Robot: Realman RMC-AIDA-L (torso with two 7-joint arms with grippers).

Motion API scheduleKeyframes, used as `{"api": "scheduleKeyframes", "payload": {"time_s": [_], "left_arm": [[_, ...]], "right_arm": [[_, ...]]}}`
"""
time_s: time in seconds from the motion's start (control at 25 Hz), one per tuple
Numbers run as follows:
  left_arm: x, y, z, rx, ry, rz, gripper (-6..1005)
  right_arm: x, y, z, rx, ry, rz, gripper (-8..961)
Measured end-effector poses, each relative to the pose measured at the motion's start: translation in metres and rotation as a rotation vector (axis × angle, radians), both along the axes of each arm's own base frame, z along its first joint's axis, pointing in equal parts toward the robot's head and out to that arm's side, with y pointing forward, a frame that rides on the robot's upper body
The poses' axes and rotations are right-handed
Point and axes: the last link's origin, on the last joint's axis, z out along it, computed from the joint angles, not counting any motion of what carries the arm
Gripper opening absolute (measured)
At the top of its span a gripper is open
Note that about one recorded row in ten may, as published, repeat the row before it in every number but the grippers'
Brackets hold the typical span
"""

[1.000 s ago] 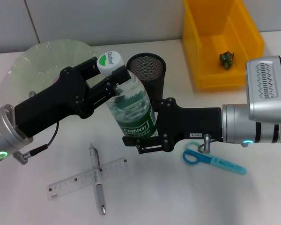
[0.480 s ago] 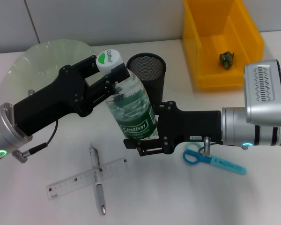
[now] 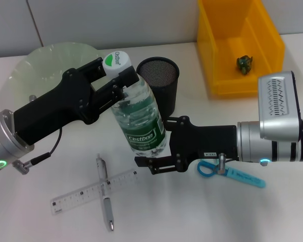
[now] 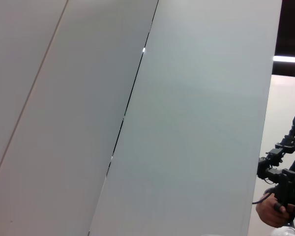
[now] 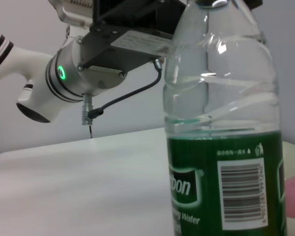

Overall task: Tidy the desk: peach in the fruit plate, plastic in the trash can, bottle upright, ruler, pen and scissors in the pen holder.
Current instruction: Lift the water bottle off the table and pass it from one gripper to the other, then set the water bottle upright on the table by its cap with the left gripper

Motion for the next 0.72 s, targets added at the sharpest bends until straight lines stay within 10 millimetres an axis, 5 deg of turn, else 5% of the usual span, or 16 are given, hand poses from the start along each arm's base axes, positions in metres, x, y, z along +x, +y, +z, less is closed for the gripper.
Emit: {"api": "scheduleKeyframes", "payload": {"time_s": [0.72], "left_arm": [[0.0, 0.0011, 0.0021, 0.006, -0.003, 0.0, 511]], "right_arm": [[0.0089, -0.0042, -0.005, -0.006, -0.025, -0.03, 808]]}}
